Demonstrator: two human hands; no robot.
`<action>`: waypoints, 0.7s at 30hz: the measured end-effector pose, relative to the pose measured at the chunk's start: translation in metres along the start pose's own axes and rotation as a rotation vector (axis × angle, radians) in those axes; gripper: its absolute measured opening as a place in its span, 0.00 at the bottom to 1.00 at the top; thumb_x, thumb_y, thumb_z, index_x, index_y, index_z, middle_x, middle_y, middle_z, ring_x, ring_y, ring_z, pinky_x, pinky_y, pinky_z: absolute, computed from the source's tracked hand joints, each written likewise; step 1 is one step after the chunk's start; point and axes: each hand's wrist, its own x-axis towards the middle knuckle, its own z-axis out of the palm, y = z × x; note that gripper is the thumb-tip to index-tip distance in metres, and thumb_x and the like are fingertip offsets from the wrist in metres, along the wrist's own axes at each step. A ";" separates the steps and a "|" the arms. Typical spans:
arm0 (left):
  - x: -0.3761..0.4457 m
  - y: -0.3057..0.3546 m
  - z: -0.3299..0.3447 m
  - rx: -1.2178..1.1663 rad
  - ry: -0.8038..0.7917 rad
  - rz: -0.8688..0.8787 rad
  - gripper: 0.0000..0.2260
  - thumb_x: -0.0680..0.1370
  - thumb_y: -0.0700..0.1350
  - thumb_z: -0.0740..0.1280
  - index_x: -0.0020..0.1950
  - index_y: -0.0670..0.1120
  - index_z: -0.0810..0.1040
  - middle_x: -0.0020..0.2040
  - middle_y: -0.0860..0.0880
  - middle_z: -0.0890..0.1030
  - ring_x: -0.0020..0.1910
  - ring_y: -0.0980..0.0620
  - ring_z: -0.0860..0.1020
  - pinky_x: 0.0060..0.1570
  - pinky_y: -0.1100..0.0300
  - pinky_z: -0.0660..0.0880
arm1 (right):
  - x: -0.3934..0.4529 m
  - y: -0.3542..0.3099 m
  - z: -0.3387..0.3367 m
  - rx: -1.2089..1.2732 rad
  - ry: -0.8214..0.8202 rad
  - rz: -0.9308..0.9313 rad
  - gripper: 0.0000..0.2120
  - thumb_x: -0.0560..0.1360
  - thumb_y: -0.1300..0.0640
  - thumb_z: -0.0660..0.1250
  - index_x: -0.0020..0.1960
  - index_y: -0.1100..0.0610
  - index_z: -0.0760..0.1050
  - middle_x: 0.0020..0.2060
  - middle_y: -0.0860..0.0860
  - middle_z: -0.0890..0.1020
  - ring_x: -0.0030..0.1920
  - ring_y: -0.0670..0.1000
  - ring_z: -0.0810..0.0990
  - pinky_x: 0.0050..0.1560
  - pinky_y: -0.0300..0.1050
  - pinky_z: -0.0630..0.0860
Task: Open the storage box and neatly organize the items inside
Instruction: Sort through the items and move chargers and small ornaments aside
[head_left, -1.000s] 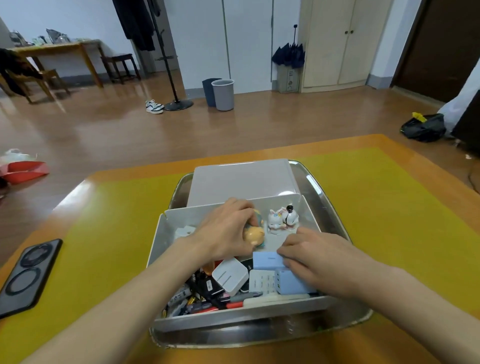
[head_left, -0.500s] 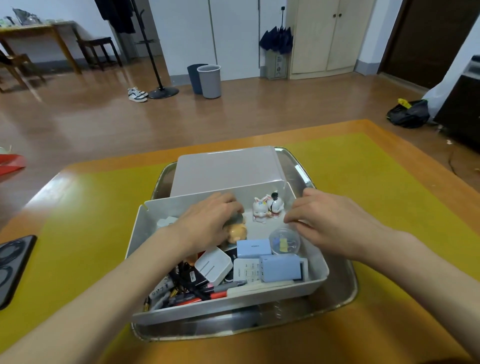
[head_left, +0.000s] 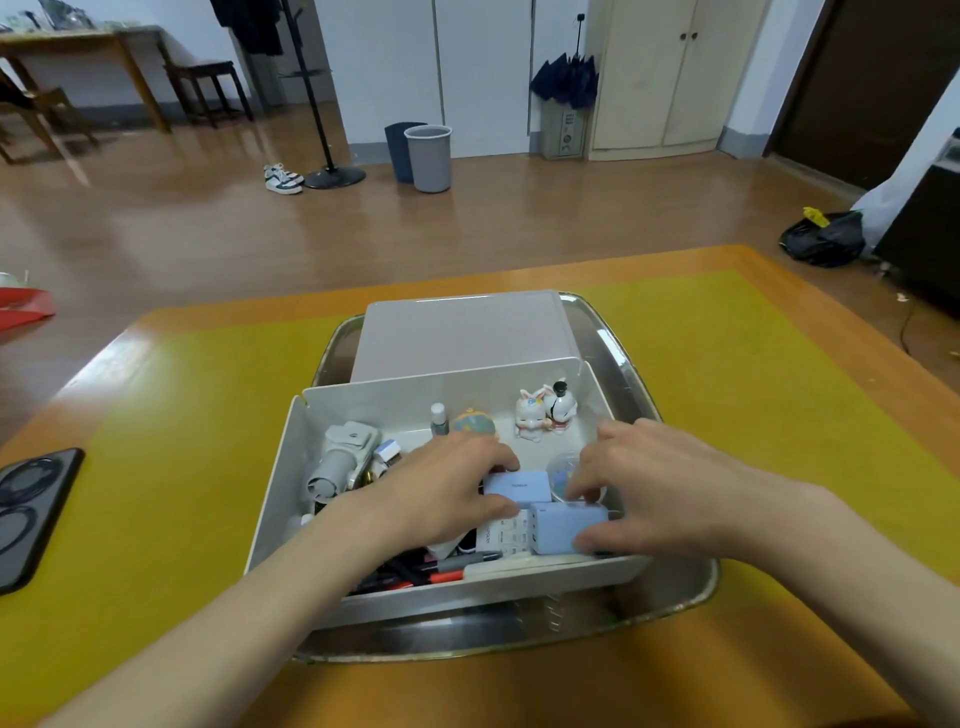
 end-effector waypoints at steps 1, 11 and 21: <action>-0.001 0.000 0.001 -0.021 0.012 -0.009 0.14 0.76 0.57 0.70 0.59 0.54 0.78 0.53 0.55 0.79 0.53 0.52 0.76 0.52 0.49 0.76 | 0.000 -0.001 0.002 -0.017 -0.013 -0.005 0.24 0.69 0.30 0.62 0.54 0.45 0.79 0.45 0.41 0.78 0.49 0.44 0.69 0.48 0.47 0.71; -0.012 -0.001 -0.016 -0.083 0.182 -0.091 0.10 0.73 0.54 0.73 0.52 0.53 0.81 0.48 0.57 0.80 0.46 0.54 0.76 0.47 0.54 0.75 | 0.000 0.005 -0.011 0.200 0.035 0.135 0.20 0.62 0.34 0.75 0.46 0.40 0.71 0.43 0.40 0.72 0.44 0.39 0.71 0.37 0.36 0.64; -0.035 -0.015 -0.034 -0.098 0.237 -0.209 0.09 0.74 0.53 0.73 0.52 0.53 0.82 0.48 0.55 0.82 0.47 0.52 0.77 0.48 0.55 0.75 | 0.046 0.018 -0.005 0.005 0.381 0.225 0.15 0.71 0.46 0.74 0.53 0.45 0.74 0.49 0.42 0.79 0.51 0.49 0.76 0.38 0.45 0.65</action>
